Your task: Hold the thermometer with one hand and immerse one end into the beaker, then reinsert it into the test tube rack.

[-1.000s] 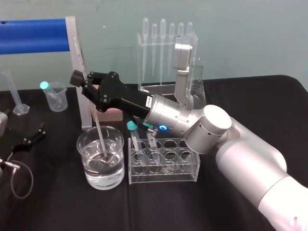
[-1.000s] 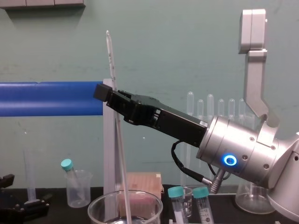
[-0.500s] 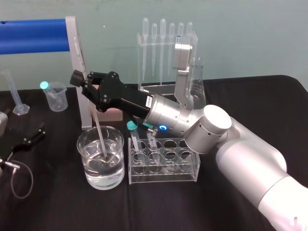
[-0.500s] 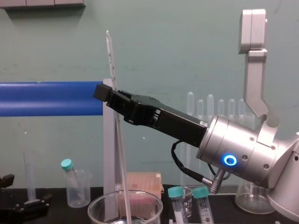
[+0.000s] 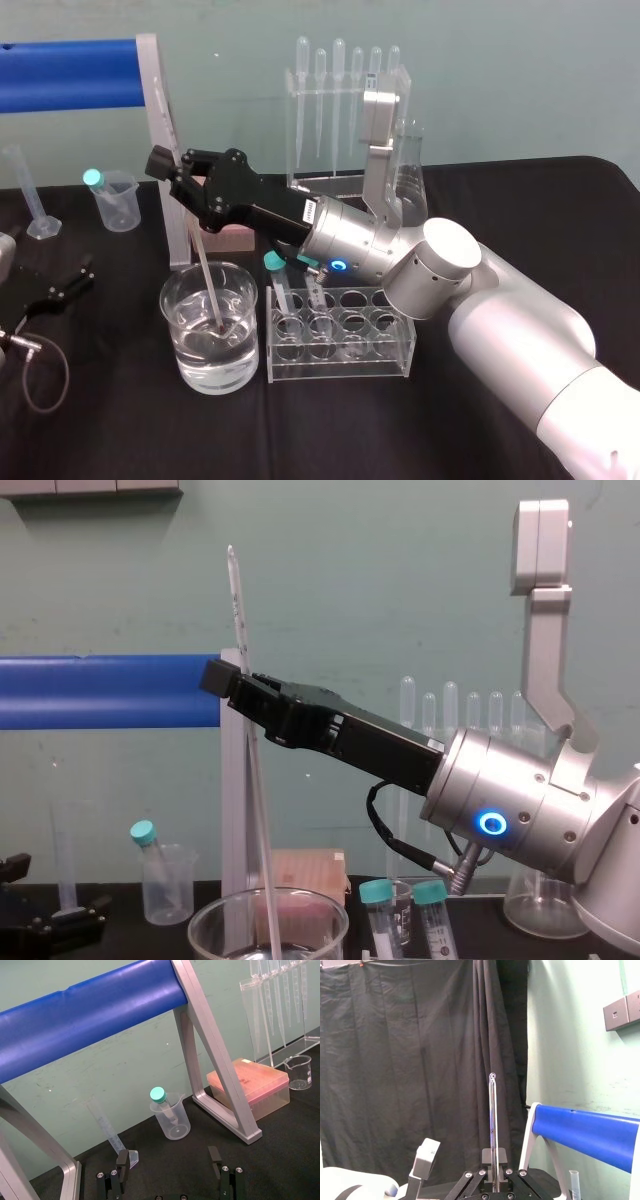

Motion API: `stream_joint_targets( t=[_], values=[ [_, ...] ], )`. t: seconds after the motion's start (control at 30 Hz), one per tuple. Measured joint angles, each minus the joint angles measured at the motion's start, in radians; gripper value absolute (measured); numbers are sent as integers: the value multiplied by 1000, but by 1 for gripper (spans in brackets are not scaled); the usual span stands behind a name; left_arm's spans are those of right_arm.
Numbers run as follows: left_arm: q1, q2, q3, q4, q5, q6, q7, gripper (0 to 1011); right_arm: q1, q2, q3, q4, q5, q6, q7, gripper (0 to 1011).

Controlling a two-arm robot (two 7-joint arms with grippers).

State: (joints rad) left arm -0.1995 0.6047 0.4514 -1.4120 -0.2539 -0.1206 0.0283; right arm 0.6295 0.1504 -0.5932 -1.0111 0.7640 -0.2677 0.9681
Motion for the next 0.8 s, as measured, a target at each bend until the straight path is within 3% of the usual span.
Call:
stream_joint_targets(
  t=[0.8],
  values=[
    [0, 0, 0, 0, 0, 0, 0, 1008, 0, 0, 0, 0, 0, 0, 0, 55]
  ],
)
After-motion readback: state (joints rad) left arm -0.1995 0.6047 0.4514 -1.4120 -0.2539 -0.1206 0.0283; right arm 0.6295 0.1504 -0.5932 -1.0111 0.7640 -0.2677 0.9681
